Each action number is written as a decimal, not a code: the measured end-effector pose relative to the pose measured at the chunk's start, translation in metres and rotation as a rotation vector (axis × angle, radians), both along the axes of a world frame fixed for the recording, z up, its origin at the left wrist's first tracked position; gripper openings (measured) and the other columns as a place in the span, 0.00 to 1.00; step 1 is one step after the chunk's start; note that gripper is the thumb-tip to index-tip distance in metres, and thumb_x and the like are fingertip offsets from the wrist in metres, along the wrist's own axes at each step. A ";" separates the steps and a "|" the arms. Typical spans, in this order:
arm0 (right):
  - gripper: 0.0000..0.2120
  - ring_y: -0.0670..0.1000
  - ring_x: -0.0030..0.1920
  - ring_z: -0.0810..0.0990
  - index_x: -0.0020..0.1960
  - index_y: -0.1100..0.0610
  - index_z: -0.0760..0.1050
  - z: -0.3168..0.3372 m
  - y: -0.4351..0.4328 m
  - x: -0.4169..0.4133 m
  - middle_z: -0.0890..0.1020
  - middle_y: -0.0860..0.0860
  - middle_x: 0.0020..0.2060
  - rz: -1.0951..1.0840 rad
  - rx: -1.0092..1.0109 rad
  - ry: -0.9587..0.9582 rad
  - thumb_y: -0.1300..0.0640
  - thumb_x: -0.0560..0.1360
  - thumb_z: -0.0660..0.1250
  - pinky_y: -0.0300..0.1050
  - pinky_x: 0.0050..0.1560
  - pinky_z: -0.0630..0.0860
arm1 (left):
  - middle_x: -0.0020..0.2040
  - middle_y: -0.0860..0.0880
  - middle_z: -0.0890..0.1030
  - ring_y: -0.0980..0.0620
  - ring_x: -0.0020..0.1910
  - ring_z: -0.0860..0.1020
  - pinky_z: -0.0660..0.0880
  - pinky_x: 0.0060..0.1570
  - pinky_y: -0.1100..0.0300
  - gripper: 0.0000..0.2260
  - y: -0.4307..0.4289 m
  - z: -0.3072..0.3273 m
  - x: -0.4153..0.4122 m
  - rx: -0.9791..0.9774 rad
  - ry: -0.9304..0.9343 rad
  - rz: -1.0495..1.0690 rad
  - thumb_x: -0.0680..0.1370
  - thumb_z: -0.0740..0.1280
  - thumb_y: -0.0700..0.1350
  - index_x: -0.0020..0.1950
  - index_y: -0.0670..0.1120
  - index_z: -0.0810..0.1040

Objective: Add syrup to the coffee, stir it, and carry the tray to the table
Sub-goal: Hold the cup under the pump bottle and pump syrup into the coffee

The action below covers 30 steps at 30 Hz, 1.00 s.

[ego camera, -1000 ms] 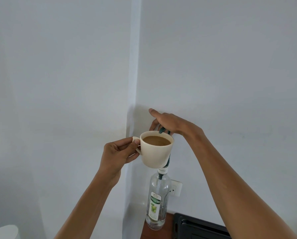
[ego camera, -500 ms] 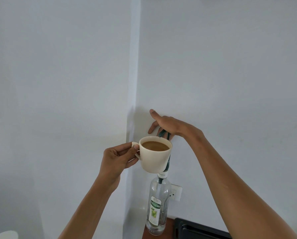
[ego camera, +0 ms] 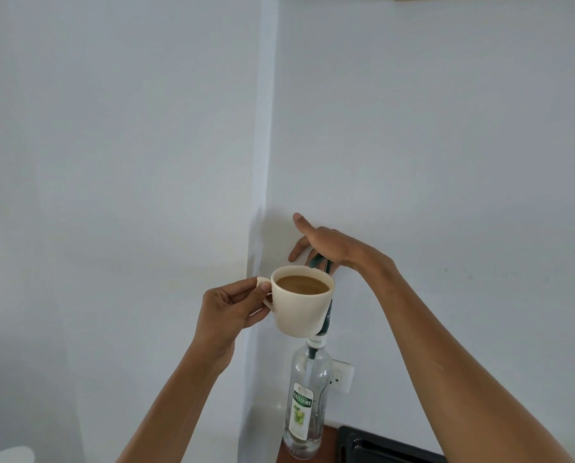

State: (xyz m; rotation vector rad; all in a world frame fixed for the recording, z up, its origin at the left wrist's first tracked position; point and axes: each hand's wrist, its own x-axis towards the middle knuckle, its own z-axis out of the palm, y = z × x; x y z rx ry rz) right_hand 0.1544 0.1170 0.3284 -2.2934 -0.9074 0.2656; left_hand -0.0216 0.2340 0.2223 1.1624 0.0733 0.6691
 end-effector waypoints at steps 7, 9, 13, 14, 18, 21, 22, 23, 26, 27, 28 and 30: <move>0.40 0.44 0.34 0.87 0.47 0.49 0.85 0.000 -0.009 -0.006 0.88 0.48 0.34 -0.001 0.191 -0.101 0.26 0.77 0.41 0.39 0.37 0.76 | 0.48 0.42 0.89 0.47 0.48 0.88 0.84 0.43 0.61 0.09 -0.001 0.000 0.000 -0.001 0.001 -0.002 0.69 0.75 0.44 0.48 0.47 0.90; 0.37 0.45 0.35 0.87 0.48 0.51 0.85 0.004 -0.016 -0.008 0.89 0.49 0.35 -0.003 0.240 -0.126 0.30 0.80 0.43 0.39 0.36 0.76 | 0.48 0.42 0.89 0.47 0.48 0.88 0.84 0.43 0.61 0.09 -0.003 -0.002 0.000 -0.005 0.001 -0.002 0.69 0.75 0.44 0.48 0.47 0.90; 0.32 0.50 0.43 0.87 0.51 0.51 0.85 0.007 -0.045 -0.018 0.88 0.51 0.42 -0.064 0.356 -0.189 0.33 0.82 0.48 0.49 0.46 0.85 | 0.47 0.41 0.89 0.48 0.46 0.89 0.83 0.43 0.62 0.09 -0.010 -0.008 -0.004 -0.006 0.009 -0.027 0.69 0.75 0.44 0.47 0.47 0.90; 0.30 0.50 0.43 0.87 0.52 0.50 0.84 0.004 -0.055 -0.021 0.87 0.50 0.43 -0.084 0.384 -0.209 0.34 0.83 0.49 0.50 0.49 0.85 | 0.47 0.41 0.89 0.48 0.46 0.89 0.83 0.43 0.62 0.09 -0.012 -0.011 -0.004 -0.009 0.014 -0.030 0.69 0.76 0.44 0.47 0.47 0.90; 0.21 0.43 0.46 0.86 0.61 0.45 0.81 -0.023 -0.096 -0.037 0.83 0.40 0.51 -0.114 0.425 -0.269 0.37 0.83 0.54 0.52 0.55 0.84 | 0.47 0.42 0.89 0.48 0.47 0.89 0.84 0.43 0.63 0.08 -0.022 -0.022 -0.008 -0.011 0.033 -0.042 0.69 0.76 0.44 0.47 0.48 0.90; 0.14 0.36 0.49 0.84 0.61 0.41 0.79 -0.051 -0.125 -0.048 0.81 0.38 0.56 -0.095 0.468 -0.156 0.42 0.84 0.57 0.47 0.56 0.84 | 0.47 0.43 0.90 0.48 0.47 0.89 0.83 0.44 0.63 0.07 -0.034 -0.031 -0.010 -0.015 0.053 -0.061 0.70 0.75 0.43 0.47 0.48 0.90; 0.12 0.36 0.52 0.83 0.61 0.40 0.78 -0.061 -0.135 -0.053 0.81 0.40 0.58 -0.071 0.467 -0.091 0.42 0.84 0.57 0.44 0.56 0.83 | 0.47 0.43 0.90 0.49 0.47 0.89 0.83 0.44 0.63 0.07 -0.040 -0.035 -0.011 -0.015 0.059 -0.068 0.72 0.75 0.42 0.47 0.48 0.90; 0.12 0.38 0.54 0.83 0.62 0.39 0.77 -0.071 -0.144 -0.059 0.81 0.43 0.60 -0.046 0.457 -0.019 0.42 0.84 0.58 0.42 0.57 0.83 | 0.47 0.43 0.90 0.49 0.47 0.89 0.83 0.44 0.63 0.06 -0.046 -0.039 -0.011 -0.011 0.064 -0.074 0.74 0.74 0.40 0.48 0.48 0.90; 0.16 0.43 0.60 0.83 0.67 0.42 0.76 -0.102 -0.171 -0.075 0.82 0.45 0.63 0.002 0.422 0.127 0.42 0.81 0.64 0.45 0.62 0.80 | 0.47 0.42 0.90 0.49 0.46 0.89 0.83 0.45 0.63 0.08 -0.064 -0.050 -0.012 0.000 0.085 -0.079 0.76 0.73 0.37 0.49 0.46 0.90; 0.17 0.43 0.61 0.83 0.68 0.43 0.76 -0.112 -0.179 -0.080 0.82 0.43 0.62 0.023 0.420 0.153 0.43 0.81 0.66 0.47 0.64 0.80 | 0.46 0.42 0.90 0.49 0.46 0.89 0.83 0.45 0.63 0.07 -0.070 -0.054 -0.012 -0.002 0.090 -0.085 0.76 0.72 0.37 0.49 0.45 0.90; 0.17 0.44 0.62 0.82 0.69 0.43 0.76 -0.121 -0.188 -0.086 0.82 0.42 0.62 0.046 0.419 0.175 0.45 0.81 0.67 0.48 0.65 0.79 | 0.46 0.42 0.89 0.49 0.45 0.89 0.83 0.44 0.63 0.07 -0.077 -0.058 -0.012 -0.007 0.097 -0.092 0.76 0.72 0.36 0.50 0.44 0.89; 0.18 0.45 0.63 0.82 0.69 0.42 0.76 -0.138 -0.204 -0.095 0.83 0.41 0.63 0.082 0.420 0.190 0.46 0.79 0.71 0.48 0.65 0.78 | 0.46 0.42 0.89 0.50 0.45 0.89 0.84 0.45 0.62 0.07 -0.092 -0.065 -0.011 -0.019 0.122 -0.100 0.77 0.72 0.35 0.53 0.40 0.88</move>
